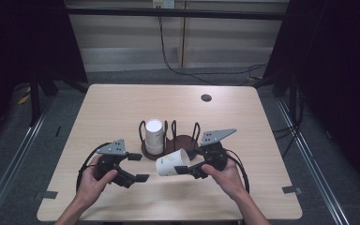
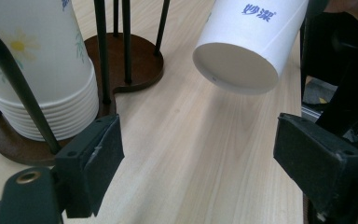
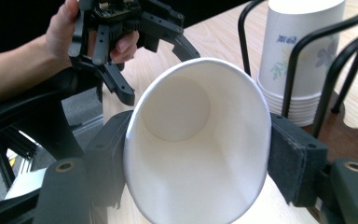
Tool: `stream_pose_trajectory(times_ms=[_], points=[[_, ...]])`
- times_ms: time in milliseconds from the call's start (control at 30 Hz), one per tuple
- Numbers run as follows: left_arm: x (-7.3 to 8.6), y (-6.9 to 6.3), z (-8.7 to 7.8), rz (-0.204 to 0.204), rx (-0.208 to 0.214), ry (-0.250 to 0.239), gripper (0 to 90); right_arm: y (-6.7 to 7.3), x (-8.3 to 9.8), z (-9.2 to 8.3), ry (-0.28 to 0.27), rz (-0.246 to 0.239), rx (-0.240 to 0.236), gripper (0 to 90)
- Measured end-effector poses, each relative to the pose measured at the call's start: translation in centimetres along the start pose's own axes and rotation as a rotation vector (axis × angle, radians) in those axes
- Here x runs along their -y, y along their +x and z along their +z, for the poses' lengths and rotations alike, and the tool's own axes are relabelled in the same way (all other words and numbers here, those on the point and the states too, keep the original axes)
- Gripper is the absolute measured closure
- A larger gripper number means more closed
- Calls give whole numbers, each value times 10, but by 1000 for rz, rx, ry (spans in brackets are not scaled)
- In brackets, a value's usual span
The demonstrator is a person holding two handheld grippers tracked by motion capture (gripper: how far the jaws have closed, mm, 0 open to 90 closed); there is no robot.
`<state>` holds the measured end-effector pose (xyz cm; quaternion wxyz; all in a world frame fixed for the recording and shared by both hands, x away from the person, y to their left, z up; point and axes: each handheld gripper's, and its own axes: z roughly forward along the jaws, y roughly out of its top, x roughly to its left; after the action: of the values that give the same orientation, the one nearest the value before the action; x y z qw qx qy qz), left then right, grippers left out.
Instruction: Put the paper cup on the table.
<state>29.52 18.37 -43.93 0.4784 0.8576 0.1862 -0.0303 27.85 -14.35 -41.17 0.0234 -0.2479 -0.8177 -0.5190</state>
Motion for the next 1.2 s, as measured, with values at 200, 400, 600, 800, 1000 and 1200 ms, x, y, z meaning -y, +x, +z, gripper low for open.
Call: stream_pose_trajectory(times_ms=[200, 400, 600, 800, 1000, 1200], points=[[1, 0, 0, 6, 0, 2, 160, -1, 4, -8, 22, 11, 38, 298], [4, 1, -1, 0, -5, 7, 160, -3, 13, -18, 15, 28, 46, 298], [4, 3, -2, -6, -10, 2, 160, -5, 16, -28, 25, 36, 63, 298], [5, 3, -2, -5, -12, 1, 159, -6, 18, -37, 38, 38, 82, 298], [6, 4, -2, -6, -12, 5, 159, -8, 20, -43, 54, 43, 95, 298], [6, 7, -2, -12, -14, 5, 160, -10, 24, -51, 67, 49, 119, 299]])
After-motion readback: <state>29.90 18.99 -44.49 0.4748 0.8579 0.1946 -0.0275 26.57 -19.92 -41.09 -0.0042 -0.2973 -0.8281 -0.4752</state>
